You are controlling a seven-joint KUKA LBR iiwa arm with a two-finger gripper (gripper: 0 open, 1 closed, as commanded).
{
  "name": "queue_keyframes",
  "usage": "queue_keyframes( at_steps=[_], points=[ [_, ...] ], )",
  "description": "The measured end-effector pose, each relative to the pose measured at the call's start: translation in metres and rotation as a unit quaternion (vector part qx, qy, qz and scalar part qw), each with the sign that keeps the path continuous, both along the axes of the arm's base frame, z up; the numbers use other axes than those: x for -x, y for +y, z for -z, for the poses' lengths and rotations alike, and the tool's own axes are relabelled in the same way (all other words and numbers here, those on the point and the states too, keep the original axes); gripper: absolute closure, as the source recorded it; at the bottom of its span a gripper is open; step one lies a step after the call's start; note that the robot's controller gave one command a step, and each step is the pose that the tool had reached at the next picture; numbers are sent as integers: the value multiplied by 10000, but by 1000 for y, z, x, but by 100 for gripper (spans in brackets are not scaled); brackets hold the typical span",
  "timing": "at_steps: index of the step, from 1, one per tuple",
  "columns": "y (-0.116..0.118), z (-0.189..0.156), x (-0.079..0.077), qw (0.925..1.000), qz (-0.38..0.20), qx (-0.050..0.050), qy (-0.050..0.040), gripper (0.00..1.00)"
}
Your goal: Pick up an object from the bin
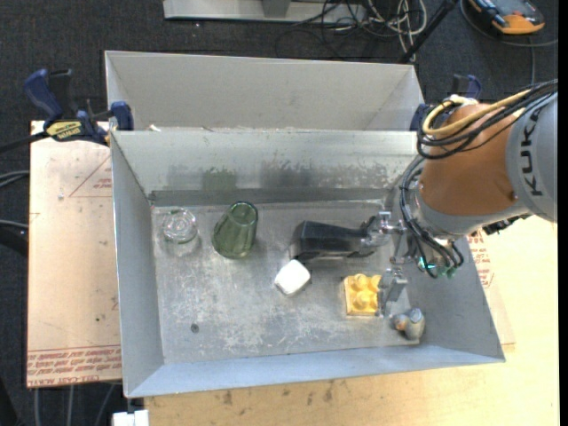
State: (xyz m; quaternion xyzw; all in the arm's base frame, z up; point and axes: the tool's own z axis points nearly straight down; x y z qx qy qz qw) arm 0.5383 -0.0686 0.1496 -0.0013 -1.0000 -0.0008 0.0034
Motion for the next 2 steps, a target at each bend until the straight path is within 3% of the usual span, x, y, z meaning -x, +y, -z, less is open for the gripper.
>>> queue_keyframes(
  at_steps=[1,2],
  points=[
    [0,-4,-2,10000,-11,4,-37,0],
    [6,43,-65,9997,-179,29,-156,0]
  ],
)
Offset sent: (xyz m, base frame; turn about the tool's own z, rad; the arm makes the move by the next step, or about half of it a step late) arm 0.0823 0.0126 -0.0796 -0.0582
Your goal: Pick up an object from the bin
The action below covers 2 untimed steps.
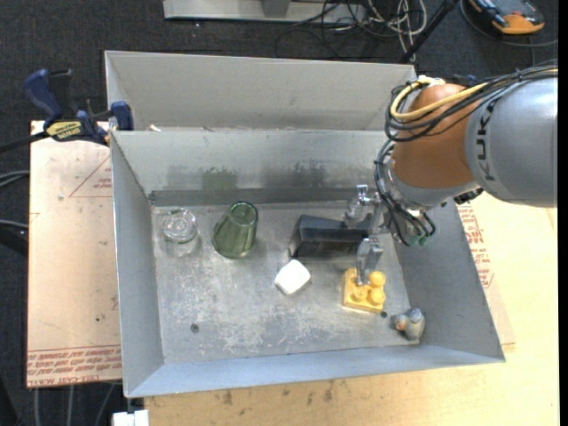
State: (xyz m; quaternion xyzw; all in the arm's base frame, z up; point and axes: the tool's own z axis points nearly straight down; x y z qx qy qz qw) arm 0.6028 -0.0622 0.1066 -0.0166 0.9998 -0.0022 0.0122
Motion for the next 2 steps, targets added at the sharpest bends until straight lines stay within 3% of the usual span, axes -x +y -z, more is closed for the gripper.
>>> queue_keyframes(
  at_steps=[1,2],
  points=[
    [4,10,2,10000,-35,-25,70,0],
    [30,4,-11,9963,856,-37,101,0]
  ],
)
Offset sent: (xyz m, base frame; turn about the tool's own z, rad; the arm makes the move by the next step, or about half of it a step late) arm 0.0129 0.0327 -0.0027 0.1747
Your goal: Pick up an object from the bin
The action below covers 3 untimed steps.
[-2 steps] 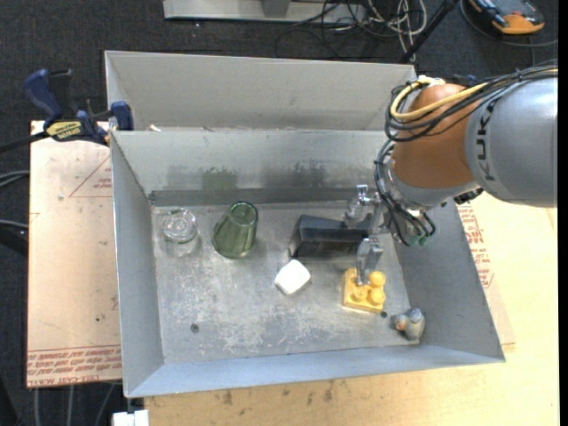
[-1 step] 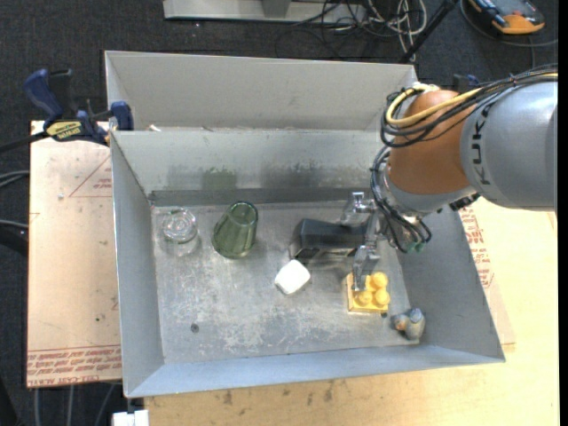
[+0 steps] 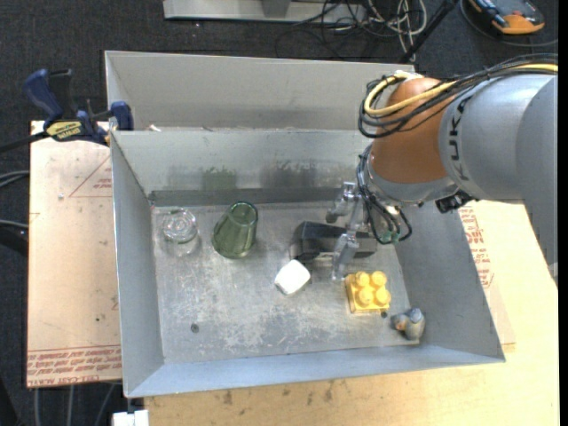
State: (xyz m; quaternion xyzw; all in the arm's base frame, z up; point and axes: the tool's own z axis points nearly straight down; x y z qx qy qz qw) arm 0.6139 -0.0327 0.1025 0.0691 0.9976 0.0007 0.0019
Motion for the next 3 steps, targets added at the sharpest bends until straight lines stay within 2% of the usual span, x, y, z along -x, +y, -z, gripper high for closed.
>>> queue_keyframes(
  at_steps=[1,2,3],
  points=[
    [2,30,-1,9999,-148,4,-35,0],
    [5,28,-18,9994,341,6,8,100],
    [5,28,-18,9994,339,7,8,100]
  ],
)
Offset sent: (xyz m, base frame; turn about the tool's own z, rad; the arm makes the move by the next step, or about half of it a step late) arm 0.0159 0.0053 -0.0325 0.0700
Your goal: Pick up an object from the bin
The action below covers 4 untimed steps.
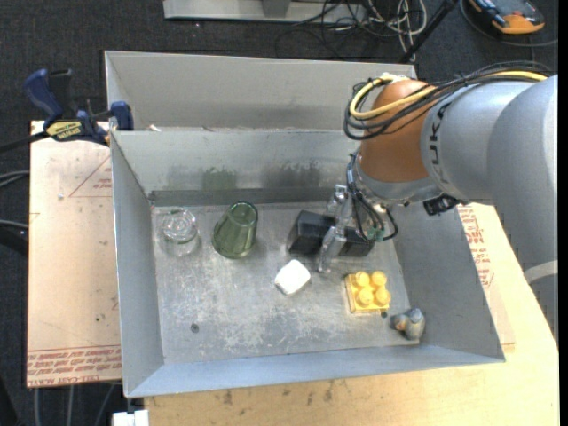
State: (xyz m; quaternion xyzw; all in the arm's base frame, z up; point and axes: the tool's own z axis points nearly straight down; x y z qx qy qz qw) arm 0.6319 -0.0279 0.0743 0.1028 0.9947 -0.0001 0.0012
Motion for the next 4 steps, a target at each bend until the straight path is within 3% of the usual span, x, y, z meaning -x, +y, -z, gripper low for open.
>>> queue_keyframes(
  at_steps=[4],
  points=[
    [0,-23,2,10000,-2,-1,13,100]
  ],
)
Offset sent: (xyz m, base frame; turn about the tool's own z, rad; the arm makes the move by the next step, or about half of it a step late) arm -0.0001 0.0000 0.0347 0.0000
